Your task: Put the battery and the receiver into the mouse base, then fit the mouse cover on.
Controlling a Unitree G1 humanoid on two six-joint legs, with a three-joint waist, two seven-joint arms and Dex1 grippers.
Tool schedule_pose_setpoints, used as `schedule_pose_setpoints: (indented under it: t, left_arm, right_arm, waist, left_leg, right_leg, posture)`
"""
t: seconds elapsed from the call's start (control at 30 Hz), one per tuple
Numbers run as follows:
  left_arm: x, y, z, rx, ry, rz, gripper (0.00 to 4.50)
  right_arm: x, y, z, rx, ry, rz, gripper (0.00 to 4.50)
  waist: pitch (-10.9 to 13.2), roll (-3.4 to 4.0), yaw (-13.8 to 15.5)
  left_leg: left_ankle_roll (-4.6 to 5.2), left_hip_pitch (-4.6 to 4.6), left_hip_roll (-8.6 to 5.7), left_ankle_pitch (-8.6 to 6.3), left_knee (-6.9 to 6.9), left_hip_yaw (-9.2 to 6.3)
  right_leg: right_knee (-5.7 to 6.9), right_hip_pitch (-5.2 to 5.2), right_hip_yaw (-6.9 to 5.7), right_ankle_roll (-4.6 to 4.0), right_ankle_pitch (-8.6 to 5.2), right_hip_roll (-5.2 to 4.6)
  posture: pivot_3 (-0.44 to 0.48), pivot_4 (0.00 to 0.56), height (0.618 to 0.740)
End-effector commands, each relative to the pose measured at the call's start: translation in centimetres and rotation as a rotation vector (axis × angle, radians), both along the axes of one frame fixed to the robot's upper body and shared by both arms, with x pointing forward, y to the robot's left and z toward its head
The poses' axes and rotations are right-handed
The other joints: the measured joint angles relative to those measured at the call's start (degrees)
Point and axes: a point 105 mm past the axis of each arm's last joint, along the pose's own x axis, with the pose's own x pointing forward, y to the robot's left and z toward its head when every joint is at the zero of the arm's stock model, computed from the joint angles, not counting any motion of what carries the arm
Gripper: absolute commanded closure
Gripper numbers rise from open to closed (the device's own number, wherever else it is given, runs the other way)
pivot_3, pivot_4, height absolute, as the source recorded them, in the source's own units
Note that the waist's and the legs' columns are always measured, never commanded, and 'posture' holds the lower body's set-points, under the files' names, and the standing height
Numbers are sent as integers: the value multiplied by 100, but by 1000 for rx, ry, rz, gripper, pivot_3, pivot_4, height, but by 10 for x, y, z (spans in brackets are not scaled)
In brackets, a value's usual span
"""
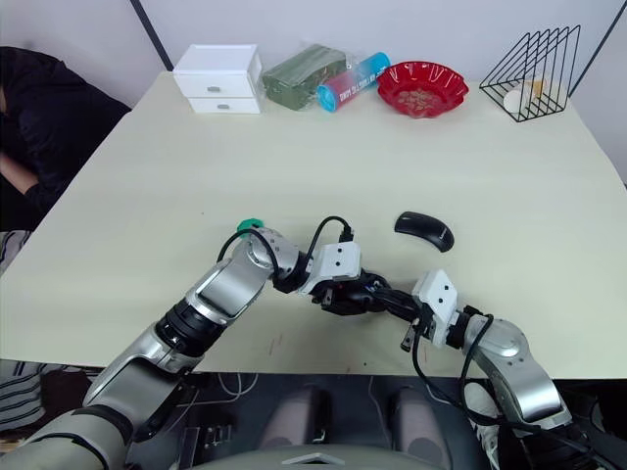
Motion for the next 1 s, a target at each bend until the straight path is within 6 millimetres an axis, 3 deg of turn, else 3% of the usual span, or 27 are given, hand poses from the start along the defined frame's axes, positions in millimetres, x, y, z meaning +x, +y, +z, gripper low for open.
schedule_pose_setpoints:
  t: [0.03, 0.3, 0.43, 0.53, 0.63, 0.8, 1.0]
  left_arm:
    - [-10, -4, -11, 17, 63, -32, 1548]
    - [-10, -4, -11, 15, 68, -27, 1548]
    - [-10, -4, -11, 14, 70, -28, 1548]
    - [-9, -5, -11, 13, 71, -28, 1548]
    - [-8, -5, -11, 15, 67, -29, 1548]
    - [-7, -4, -11, 18, 64, -28, 1548]
    - [-5, -3, -11, 20, 64, -24, 1548]
  right_arm:
    - [-5, -5, -33, -95, 174, -22, 4441]
    - [-14, -17, -50, -242, 376, -34, 4441]
    - [-13, -18, -49, -267, 370, -35, 4441]
    - [-1, -14, -32, -193, 278, -62, 4441]
    - [12, -14, 2, -29, 114, -101, 4441]
    - [6, -24, 39, 71, -104, -68, 4441]
    - [-14, -45, 47, 80, -128, 2, 4441]
  waist:
    - [-3, -1, -6]
    - [-75, 9, 4]
    - [-96, 0, 10]
    - [-101, 1, 8]
    - [-100, 1, 14]
    - [-89, 5, 21]
    - [-85, 6, 32]
  left_leg:
    - [0, 0, 0, 0, 0, -1]
    - [0, 1, 0, 0, -2, -1]
    - [1, 0, 0, -1, -4, -2]
    - [1, 1, 0, -1, -5, -1]
    - [1, 0, 0, -1, -5, -2]
    - [0, -11, 0, -1, -5, -1]
    - [1, -12, -1, -1, -6, -3]
  right_leg:
    - [2, 0, 0, 0, 0, 1]
    - [-1, 0, 2, -2, -1, 1]
    - [-2, 1, 0, -3, -6, 1]
    - [-2, 1, 0, -3, -6, 1]
    - [-2, -1, 0, -3, -6, 2]
    - [-5, -7, 1, 0, -7, 1]
    - [-7, -7, -1, 1, -9, 1]
  posture:
    - [0, 150, 740]
    - [0, 150, 740]
    - [0, 150, 740]
    - [0, 150, 740]
    - [0, 150, 740]
    - [0, 150, 740]
    - [0, 150, 740]
